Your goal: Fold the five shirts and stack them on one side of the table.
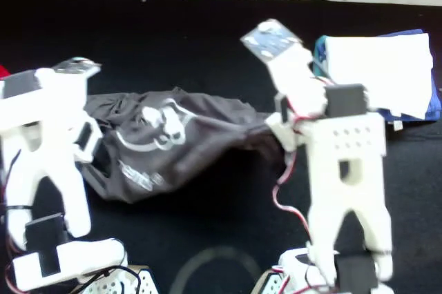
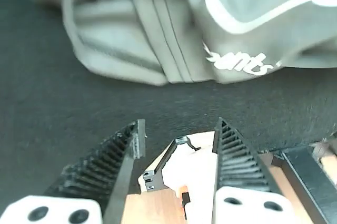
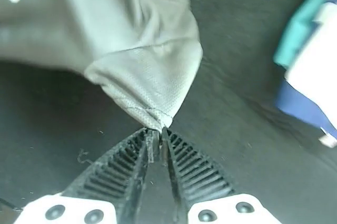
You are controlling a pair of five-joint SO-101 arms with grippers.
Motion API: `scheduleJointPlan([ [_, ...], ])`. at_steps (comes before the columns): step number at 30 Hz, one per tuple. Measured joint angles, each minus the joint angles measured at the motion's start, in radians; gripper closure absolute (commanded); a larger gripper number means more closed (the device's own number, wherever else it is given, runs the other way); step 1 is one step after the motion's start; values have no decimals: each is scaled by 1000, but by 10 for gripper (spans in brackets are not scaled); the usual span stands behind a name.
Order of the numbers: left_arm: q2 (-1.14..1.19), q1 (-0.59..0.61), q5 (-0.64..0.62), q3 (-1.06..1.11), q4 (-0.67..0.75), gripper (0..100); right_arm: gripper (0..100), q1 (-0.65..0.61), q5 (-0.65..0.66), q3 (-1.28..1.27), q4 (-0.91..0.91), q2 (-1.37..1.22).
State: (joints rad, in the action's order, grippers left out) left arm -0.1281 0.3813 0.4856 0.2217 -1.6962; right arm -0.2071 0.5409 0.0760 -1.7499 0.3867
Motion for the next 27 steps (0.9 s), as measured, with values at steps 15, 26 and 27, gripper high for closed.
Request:
scheduleJointPlan([
  [15, 126, -193, 0, 311, 681, 783, 992, 86, 14, -473, 311, 117],
  [26, 697, -71, -35, -476, 407, 783, 992, 86, 14, -760, 572, 117],
  [27, 744, -71, -37, -559, 365, 783, 992, 86, 14, -799, 626, 117],
])
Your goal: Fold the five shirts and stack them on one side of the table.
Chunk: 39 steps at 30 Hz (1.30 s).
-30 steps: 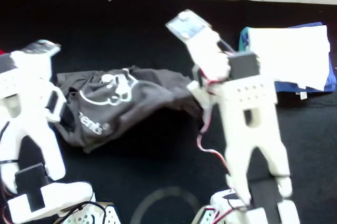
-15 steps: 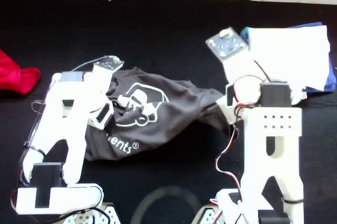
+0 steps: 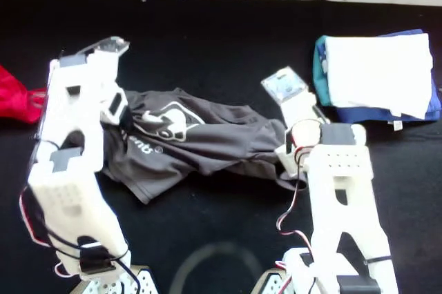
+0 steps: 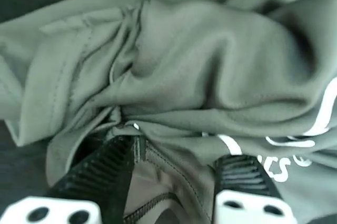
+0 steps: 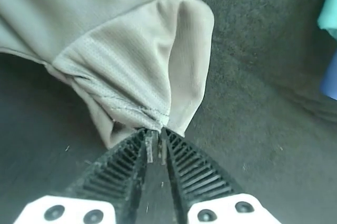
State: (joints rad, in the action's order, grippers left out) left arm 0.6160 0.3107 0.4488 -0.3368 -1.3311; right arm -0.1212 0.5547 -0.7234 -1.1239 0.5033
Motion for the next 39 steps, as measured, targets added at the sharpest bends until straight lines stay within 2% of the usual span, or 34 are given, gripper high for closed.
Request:
scheduleJointPlan([
  [4, 163, -2, 0, -302, -147, 783, 992, 0, 0, -146, 216, 0],
  [8, 288, -3, -2, -543, -267, 783, 992, 0, 0, -227, 331, 0],
  [15, 344, -3, -58, -848, -413, 780, 987, 0, -15, -252, 364, 0],
  [20, 342, -3, -58, -899, -433, 780, 860, 0, -149, -252, 351, 0],
  [24, 249, -3, -58, -812, -433, 780, 836, 5, -206, -224, 288, 0],
  [29, 2, -3, -60, -582, -433, 780, 836, 5, -219, -135, 201, 0],
  [34, -299, -14, -60, -235, -433, 783, 836, 5, -219, -26, 87, 0],
  [39, -578, -101, -60, 155, -431, 783, 836, 5, -219, 78, -12, 0],
])
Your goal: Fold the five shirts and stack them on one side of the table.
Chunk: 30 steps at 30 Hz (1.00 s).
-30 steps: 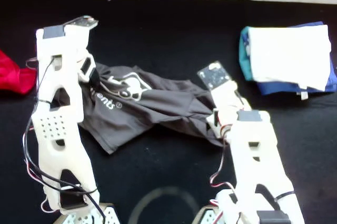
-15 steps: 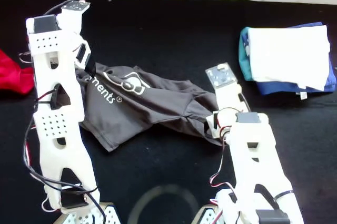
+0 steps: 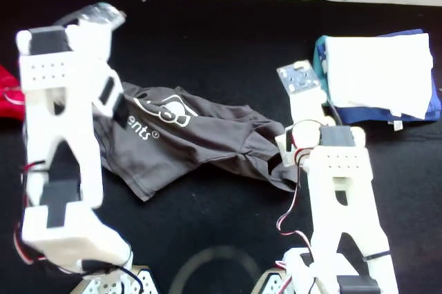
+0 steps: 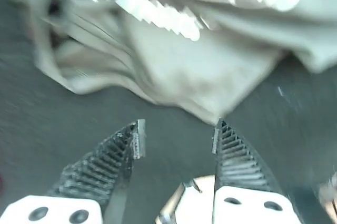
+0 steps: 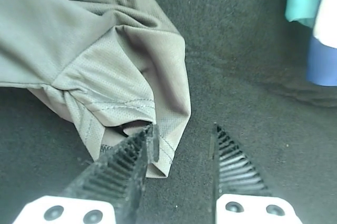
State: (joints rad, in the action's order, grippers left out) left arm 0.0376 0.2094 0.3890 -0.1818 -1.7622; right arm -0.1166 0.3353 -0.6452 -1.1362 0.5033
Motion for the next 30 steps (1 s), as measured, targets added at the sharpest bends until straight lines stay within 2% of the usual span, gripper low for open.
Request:
scheduleJointPlan([
  [2, -87, -35, 0, 141, 20, 780, 836, 0, 0, 32, -25, 0],
  [7, -258, -68, 0, 460, 180, 780, 836, 0, 0, 69, -95, 25],
  [14, -344, -146, 38, 812, 379, 780, 836, -2, 0, 43, -155, 278],
  [23, -345, -158, 38, 1082, 709, 780, 836, -2, 0, -147, -160, 479],
  [30, -345, -158, 41, 1157, 848, 784, 836, -2, 0, -206, -160, 488],
])
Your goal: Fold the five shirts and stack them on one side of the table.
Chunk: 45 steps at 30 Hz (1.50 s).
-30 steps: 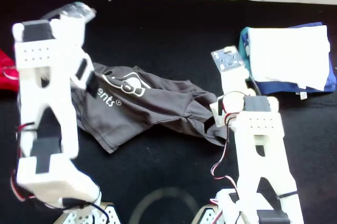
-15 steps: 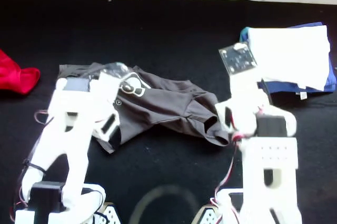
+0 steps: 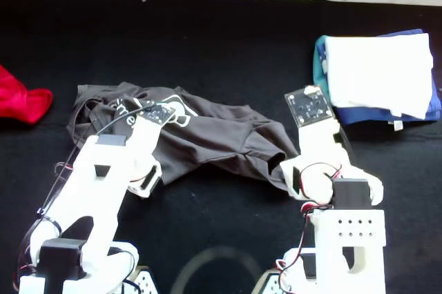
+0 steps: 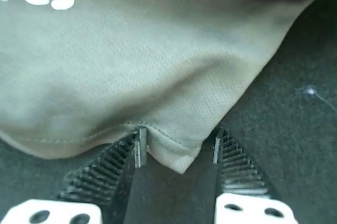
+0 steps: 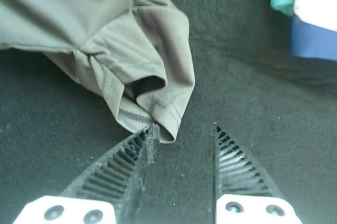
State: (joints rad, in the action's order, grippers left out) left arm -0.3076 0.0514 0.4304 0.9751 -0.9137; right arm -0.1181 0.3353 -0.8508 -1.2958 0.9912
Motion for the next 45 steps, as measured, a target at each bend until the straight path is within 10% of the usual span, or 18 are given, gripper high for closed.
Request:
scheduleJointPlan([
  [5, 0, 0, 0, 3, 9, 1000, 836, 0, 0, -49, 3, 2],
  [14, -9, 31, 0, -46, -91, 991, 836, 0, 0, -210, 149, 2],
  [27, -9, 474, 141, -411, -374, 992, 836, 72, -97, -120, 242, -163],
  [45, -9, 595, 230, -416, -408, 992, 836, -203, -216, 40, 382, -565],
])
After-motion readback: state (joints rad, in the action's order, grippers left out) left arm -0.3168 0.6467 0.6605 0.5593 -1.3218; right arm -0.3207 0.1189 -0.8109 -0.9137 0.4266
